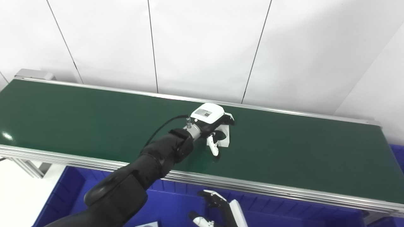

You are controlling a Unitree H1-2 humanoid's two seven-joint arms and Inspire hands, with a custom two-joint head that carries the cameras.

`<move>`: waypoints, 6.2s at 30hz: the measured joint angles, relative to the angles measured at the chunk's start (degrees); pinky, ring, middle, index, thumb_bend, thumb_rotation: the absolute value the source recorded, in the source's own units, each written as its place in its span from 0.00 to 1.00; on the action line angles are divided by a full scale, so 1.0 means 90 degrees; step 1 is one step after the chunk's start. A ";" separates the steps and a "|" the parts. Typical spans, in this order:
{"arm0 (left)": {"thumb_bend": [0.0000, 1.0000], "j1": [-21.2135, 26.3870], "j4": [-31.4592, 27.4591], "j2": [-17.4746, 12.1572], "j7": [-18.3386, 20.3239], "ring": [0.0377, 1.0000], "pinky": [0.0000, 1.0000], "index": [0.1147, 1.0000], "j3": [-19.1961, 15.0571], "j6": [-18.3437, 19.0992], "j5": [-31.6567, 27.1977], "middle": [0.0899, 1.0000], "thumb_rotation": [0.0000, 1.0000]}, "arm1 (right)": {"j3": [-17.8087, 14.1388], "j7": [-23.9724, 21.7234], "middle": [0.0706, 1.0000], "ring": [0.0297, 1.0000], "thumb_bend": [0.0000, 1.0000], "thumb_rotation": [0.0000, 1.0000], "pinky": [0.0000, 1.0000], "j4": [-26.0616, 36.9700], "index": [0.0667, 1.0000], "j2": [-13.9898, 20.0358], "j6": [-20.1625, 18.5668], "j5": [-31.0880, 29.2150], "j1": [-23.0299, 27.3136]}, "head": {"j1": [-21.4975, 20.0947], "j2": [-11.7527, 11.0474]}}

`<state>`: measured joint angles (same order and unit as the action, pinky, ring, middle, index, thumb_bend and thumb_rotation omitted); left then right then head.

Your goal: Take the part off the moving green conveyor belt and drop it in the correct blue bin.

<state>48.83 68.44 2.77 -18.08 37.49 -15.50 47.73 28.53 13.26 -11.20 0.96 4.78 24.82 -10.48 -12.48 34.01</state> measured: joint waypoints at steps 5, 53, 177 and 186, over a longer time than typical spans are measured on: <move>0.52 -0.0006 0.0101 0.0064 -0.0201 0.48 0.44 0.41 0.0017 0.0040 -0.0035 0.47 0.00 | 0.0000 -0.0205 0.73 0.70 0.65 0.73 0.61 0.0161 0.73 -0.0010 -0.0271 0.0032 0.0003 | 0.0000 0.0019; 0.50 -0.1374 -0.6582 -0.2320 0.2774 0.40 0.37 0.43 -0.1045 0.0814 -0.0274 0.46 0.00 | -0.0255 -0.1125 0.82 0.83 0.63 0.85 0.77 0.0665 0.79 0.0014 -0.0491 -0.0355 -0.0320 | 0.1592 0.0420; 1.00 -0.5866 -0.7470 -0.2023 0.2541 0.59 0.52 0.62 -0.1339 0.1441 0.0972 0.64 0.26 | -0.0908 -0.1608 0.78 0.78 0.62 0.84 0.72 0.1700 0.81 -0.0130 -0.0998 -0.0442 -0.0919 | 0.1886 0.1416; 1.00 -0.5913 -0.7514 -0.2103 0.2532 0.54 0.47 0.59 -0.1443 0.1365 0.0742 0.61 0.21 | -0.0906 -0.1440 0.78 0.78 0.64 0.84 0.72 0.1287 0.80 -0.0248 -0.0980 -0.0419 -0.0897 | 0.0353 0.1260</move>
<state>-4.39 0.81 -16.16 4.72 24.51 -3.22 54.40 20.37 0.30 0.39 -1.28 -4.04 21.05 -18.54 -9.30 45.36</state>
